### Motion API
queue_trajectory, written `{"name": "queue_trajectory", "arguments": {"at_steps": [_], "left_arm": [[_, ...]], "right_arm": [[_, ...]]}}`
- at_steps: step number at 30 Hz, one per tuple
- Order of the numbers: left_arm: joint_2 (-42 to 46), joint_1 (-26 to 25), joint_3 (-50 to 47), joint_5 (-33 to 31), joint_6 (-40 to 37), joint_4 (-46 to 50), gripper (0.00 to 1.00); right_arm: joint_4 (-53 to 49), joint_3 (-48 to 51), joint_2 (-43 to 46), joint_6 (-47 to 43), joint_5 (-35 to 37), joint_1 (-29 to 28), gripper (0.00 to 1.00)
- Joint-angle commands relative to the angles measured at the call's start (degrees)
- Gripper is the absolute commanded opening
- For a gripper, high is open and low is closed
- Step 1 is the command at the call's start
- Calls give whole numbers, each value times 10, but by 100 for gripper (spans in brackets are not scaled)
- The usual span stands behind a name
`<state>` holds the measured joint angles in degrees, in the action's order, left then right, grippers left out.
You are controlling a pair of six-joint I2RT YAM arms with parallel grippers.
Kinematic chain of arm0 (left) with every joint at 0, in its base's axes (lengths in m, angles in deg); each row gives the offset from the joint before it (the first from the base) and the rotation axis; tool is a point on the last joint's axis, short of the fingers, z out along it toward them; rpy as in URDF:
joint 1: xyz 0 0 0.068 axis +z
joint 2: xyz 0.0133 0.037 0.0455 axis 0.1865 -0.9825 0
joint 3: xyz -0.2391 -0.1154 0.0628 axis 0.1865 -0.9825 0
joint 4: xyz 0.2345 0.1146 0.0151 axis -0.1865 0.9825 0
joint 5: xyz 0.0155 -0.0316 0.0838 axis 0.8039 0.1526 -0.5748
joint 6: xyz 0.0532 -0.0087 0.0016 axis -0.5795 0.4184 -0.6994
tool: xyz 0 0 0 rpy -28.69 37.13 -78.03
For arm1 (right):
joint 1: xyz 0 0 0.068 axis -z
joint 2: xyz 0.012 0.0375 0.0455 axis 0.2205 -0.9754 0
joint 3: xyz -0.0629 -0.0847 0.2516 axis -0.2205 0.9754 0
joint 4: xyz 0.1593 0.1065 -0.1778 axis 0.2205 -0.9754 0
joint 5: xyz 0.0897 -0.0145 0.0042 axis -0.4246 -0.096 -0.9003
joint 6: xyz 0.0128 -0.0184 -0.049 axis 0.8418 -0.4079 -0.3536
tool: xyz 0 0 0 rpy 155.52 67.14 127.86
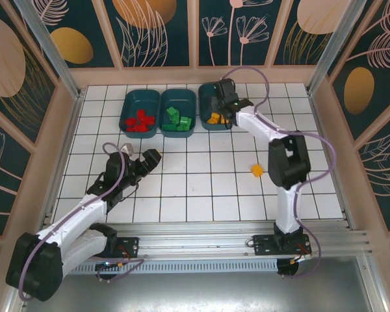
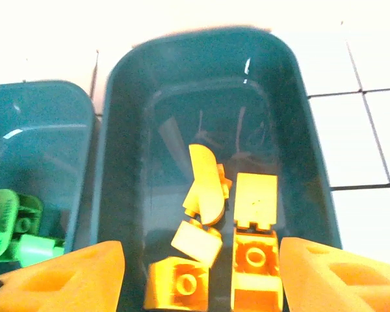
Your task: Sort the legos into containers by color
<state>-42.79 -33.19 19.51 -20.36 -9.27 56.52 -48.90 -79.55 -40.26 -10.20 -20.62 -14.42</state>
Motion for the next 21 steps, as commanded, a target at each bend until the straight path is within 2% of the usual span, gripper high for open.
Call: {"name": "queue_trajectory", "arguments": {"at_steps": [1,3,7,9,11,14,16,21], "left_arm": [[-34,0,8,75,-7,-77,99],[-62,-13,10,105,-8,-116,98],[-128,-89,58,111,-43,-135,99],[-170,-121,85,133,-49,-158,98],[-203,-144,106,148,-55,-174,98],[-243,-169,133,153,-62,-181,98],[-262,-175,139,161,-59,-190,97],[-275,-178,129,167,-49,-206,97]], "right_arm": [[2,100,125,-7,38,-2,67],[-8,189,179,11,35,7,70],[-25,358,266,37,-12,49,76],[-28,418,293,43,-38,76,79],[-28,453,308,49,-77,96,80],[-32,480,309,49,-74,106,81],[-30,489,302,44,-66,108,81],[-29,511,290,54,-129,104,80]]}}
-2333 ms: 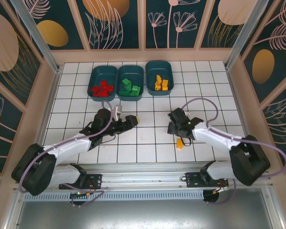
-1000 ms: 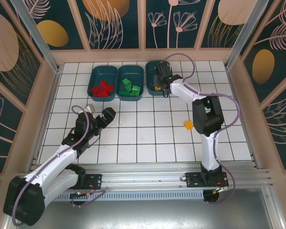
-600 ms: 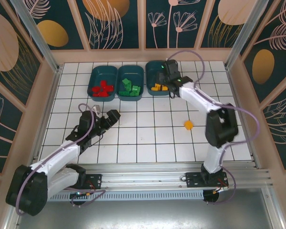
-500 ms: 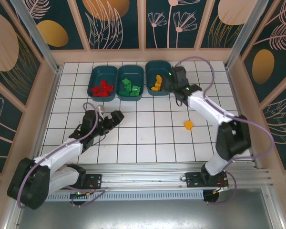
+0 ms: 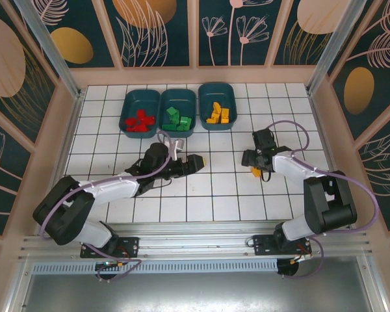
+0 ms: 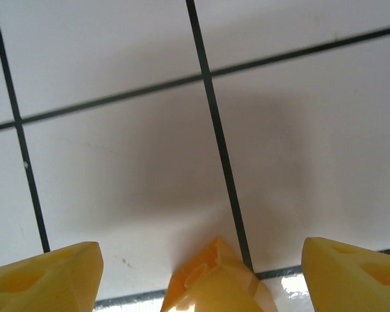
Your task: Sort the legos into containers by color
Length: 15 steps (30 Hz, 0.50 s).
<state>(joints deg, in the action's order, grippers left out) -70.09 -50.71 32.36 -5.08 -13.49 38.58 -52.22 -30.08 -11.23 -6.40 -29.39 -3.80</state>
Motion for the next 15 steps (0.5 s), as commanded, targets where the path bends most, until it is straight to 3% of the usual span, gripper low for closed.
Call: {"name": "queue_trajectory", "arguments": {"at_steps": [1,9,15], "left_arm": [[1,-3,0,11,-10,-20,97],[10,-2,20,0,-29,22,97],[17,-1,19,-14,-29,36,97]], "right_arm": [[1,22,1,25,-43,-3,79],[-25,39,14,56,-28,-51,65],[-13,22,-13,60,35,-52,39]]}}
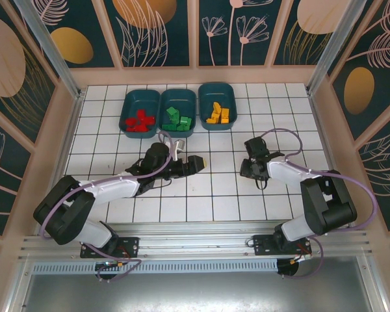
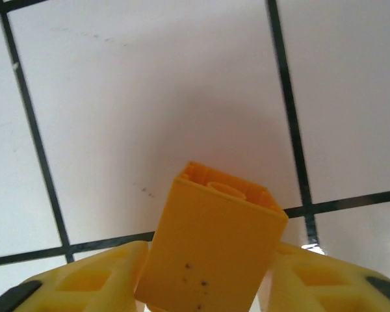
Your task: Sort the legos into containers by color
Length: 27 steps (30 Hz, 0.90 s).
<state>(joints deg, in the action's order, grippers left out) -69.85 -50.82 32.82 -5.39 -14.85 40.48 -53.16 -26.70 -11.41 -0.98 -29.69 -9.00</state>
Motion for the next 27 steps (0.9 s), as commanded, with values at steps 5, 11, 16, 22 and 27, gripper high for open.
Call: {"name": "queue_trajectory", "arguments": {"at_steps": [5,11,16,22,27], "left_arm": [[40,-1,6,-38,-20,43,97],[89,3,25,-110,-50,130,97],[161,87,22,-169,-32,194,98],[246,226,-25,-172,-10,252,99],[289,247,-32,-187,-25,301,98]], "right_arm": [[13,-27,-21,0,41,-2,21],[12,-94,-12,-14,52,-29,20],[45,-212,-81,-46,41,-32,19],[61,-399,-241,-91,22,-15,20],[15,-558,-350,-106,14,-11,38]]}}
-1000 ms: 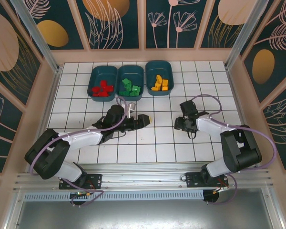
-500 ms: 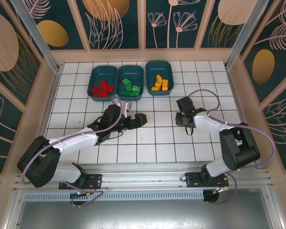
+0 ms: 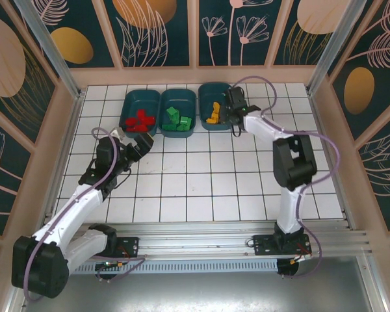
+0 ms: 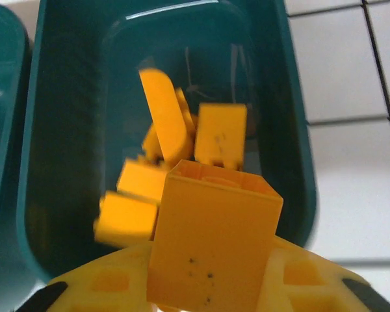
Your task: Sort the legos into containers by color
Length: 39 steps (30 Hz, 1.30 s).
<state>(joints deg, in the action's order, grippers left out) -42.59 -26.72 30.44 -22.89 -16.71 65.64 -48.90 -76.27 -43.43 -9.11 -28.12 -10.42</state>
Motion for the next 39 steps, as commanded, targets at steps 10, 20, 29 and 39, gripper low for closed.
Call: {"name": "queue_trajectory", "arguments": {"at_steps": [10,20,29,39], "left_arm": [[31,7,18,-28,-26,81,99],[68,8,162,-95,-126,139,99],[178,7,42,-278,-42,-2,98],[205,7,-194,-389,-372,-357,99]], "right_arm": [[-40,-64,38,-28,38,-14,66],[165,221,372,-55,-16,-79,99],[262,380,426,-71,55,-133,99],[489,585,521,-154,60,17,99]]}}
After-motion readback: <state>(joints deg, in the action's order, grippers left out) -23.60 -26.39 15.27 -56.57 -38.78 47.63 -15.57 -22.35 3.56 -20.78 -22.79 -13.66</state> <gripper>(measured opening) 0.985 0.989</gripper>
